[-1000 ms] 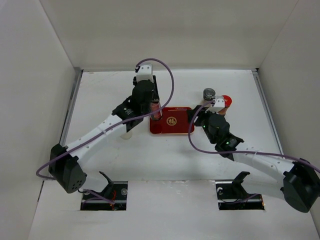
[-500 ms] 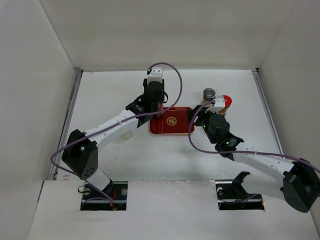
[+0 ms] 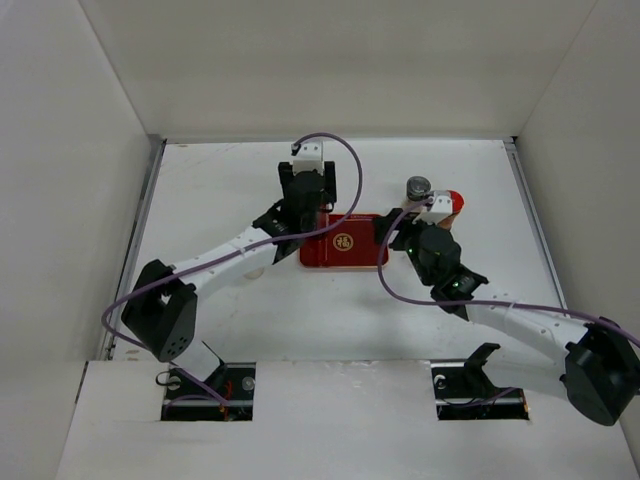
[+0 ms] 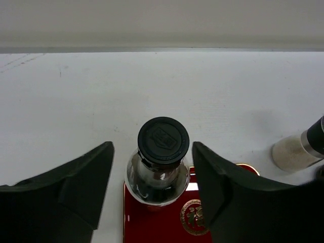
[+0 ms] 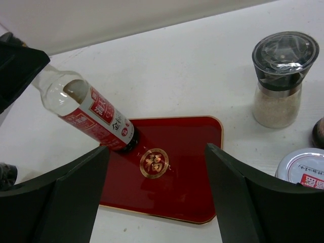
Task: Organize the condiment bottles
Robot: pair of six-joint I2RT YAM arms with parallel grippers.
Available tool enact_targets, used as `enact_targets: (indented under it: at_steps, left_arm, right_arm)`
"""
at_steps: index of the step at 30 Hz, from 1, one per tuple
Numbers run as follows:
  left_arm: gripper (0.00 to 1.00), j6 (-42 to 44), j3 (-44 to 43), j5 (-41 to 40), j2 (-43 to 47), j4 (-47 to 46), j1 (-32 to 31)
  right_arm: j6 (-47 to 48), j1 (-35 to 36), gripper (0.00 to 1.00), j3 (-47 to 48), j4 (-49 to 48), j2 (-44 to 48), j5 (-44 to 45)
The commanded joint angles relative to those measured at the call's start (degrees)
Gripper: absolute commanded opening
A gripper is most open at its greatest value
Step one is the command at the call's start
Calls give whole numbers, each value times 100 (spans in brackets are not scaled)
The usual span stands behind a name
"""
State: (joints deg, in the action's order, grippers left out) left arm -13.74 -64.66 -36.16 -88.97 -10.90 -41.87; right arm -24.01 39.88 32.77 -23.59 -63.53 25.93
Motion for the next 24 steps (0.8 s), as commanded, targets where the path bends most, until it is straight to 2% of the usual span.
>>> enact_targets:
  at_steps: [1, 4, 6, 7, 8, 10, 13, 15, 18, 24]
  left_arm:
    - [68, 29, 76, -145, 441, -440, -45]
    - [84, 29, 226, -216, 687, -545, -159]
    - [90, 38, 331, -225, 845, -676, -177]
    - [93, 29, 401, -233, 950, -747, -177]
    - [96, 12, 489, -242, 1091, -817, -177]
    - [99, -15, 796, -286, 1468, -984, -247]
    - [100, -33, 1463, -417, 2162, -1309, -387]
    - [99, -59, 1894, -540, 2611, -1397, -475]
    - [98, -155, 2729, -769, 3454, -1415, -765]
    - [96, -472, 4109, -1375, 4948, -1039, -1476]
  right_arm:
    - [28, -142, 83, 150, -216, -72, 166]
    - [72, -370, 64, 369, 248, -81, 280]
    - [81, -625, 40, 676, 635, -151, 316]
    - [81, -757, 33, 852, 837, -229, 316]
    - [81, -871, 32, 1045, 1030, -326, 316]
    - [133, -1065, 39, 1423, 1391, -572, 316]
    - [484, -1416, 78, 2160, 1910, -1142, 368]
    - [660, -1601, 91, 2661, 2243, -1538, 343]
    - [932, -1812, 100, 3426, 2815, -2223, 194]
    - [1152, -1980, 100, 4376, 3317, -3200, 17]
